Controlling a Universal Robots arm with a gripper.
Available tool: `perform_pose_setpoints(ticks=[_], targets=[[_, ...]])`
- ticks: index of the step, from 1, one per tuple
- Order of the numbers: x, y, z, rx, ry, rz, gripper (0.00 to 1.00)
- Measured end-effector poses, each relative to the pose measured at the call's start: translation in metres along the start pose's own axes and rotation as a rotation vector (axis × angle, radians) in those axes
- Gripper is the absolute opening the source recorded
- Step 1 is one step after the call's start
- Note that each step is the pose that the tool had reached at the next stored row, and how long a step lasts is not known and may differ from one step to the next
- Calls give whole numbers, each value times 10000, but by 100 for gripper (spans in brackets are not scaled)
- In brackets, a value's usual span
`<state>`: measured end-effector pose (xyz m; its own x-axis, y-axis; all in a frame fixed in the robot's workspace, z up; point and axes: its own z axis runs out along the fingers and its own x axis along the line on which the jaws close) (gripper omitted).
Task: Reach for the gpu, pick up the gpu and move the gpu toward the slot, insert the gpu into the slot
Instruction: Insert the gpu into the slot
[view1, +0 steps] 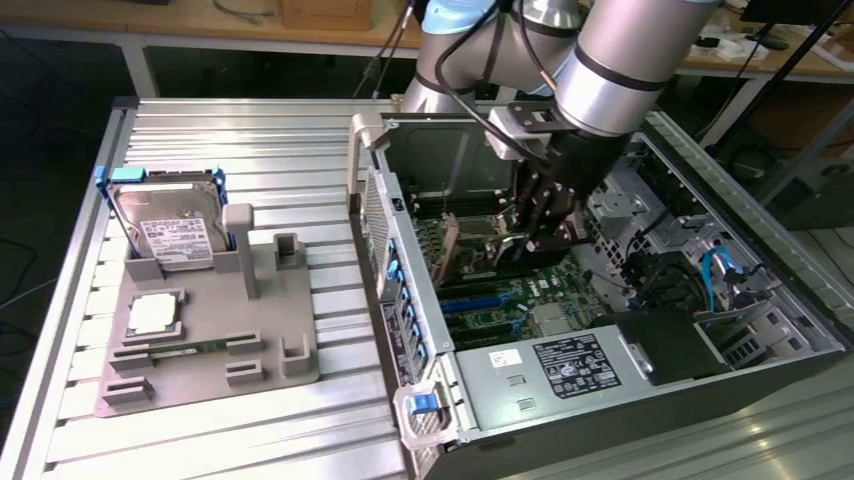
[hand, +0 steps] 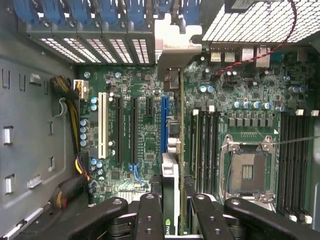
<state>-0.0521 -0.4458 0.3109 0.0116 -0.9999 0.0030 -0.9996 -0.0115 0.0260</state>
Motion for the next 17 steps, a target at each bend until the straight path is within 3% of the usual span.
perform_pose_setpoints(ticks=[8,17], targets=[[10,114,31,-1,2,0,27],[20,142,156,-1,1,0,27]])
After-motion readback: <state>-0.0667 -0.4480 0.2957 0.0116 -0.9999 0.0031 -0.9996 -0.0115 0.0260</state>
